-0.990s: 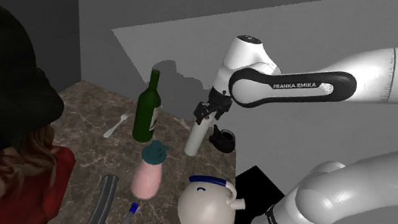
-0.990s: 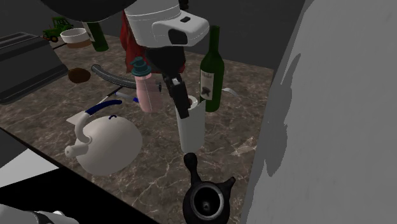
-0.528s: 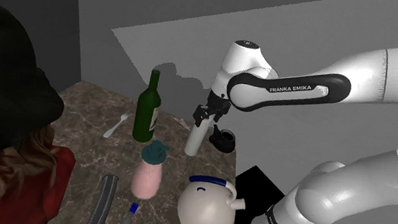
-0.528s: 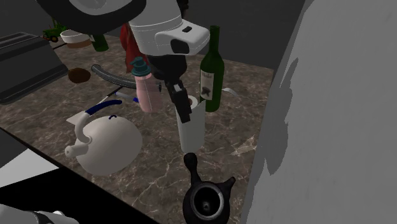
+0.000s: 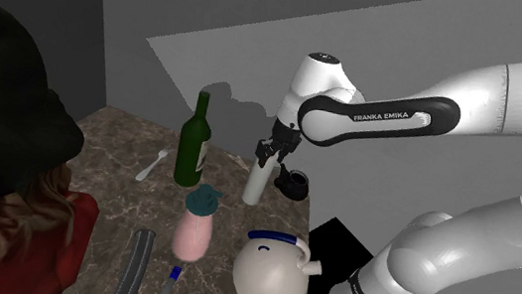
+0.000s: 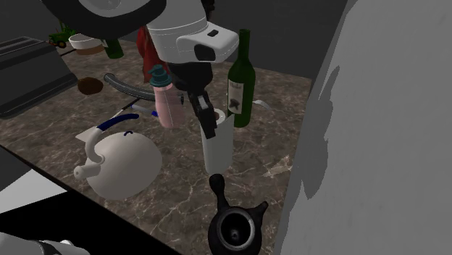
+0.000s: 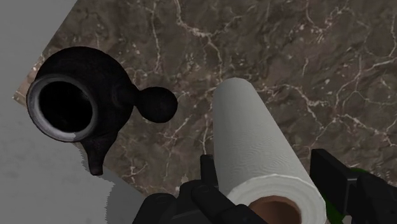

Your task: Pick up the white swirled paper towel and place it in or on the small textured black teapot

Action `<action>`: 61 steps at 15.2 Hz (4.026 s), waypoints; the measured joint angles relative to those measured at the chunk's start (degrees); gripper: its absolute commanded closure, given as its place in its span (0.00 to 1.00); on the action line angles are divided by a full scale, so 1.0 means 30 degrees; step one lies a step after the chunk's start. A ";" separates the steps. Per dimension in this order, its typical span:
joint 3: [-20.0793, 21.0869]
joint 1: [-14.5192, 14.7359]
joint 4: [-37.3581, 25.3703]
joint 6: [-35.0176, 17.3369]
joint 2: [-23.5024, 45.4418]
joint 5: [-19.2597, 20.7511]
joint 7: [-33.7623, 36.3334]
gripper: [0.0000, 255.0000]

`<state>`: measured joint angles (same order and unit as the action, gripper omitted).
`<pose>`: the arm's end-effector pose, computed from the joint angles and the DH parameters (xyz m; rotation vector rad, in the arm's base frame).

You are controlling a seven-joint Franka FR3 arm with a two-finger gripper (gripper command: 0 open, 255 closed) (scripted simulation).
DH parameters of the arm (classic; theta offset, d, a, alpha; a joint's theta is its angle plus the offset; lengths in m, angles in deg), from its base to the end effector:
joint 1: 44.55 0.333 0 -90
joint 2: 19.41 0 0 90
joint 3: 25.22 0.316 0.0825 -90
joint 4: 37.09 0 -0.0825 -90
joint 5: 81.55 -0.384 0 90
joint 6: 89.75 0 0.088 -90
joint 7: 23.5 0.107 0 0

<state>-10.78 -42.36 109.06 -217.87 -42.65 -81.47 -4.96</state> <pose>0.3994 0.1189 0.4128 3.0644 -0.0740 0.1612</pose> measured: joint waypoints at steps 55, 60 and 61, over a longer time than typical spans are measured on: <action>-0.5450 -0.1783 -0.9655 1.1812 -0.2492 0.1556 -0.6879 1.00; -0.5454 -0.1780 -0.8072 1.0596 -0.2850 0.1581 -0.6775 1.00; -0.5460 -0.1779 -0.7813 1.0344 -0.2857 0.1585 -0.6758 1.00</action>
<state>-27.16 -47.70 85.62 -186.84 -51.22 -76.71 -25.24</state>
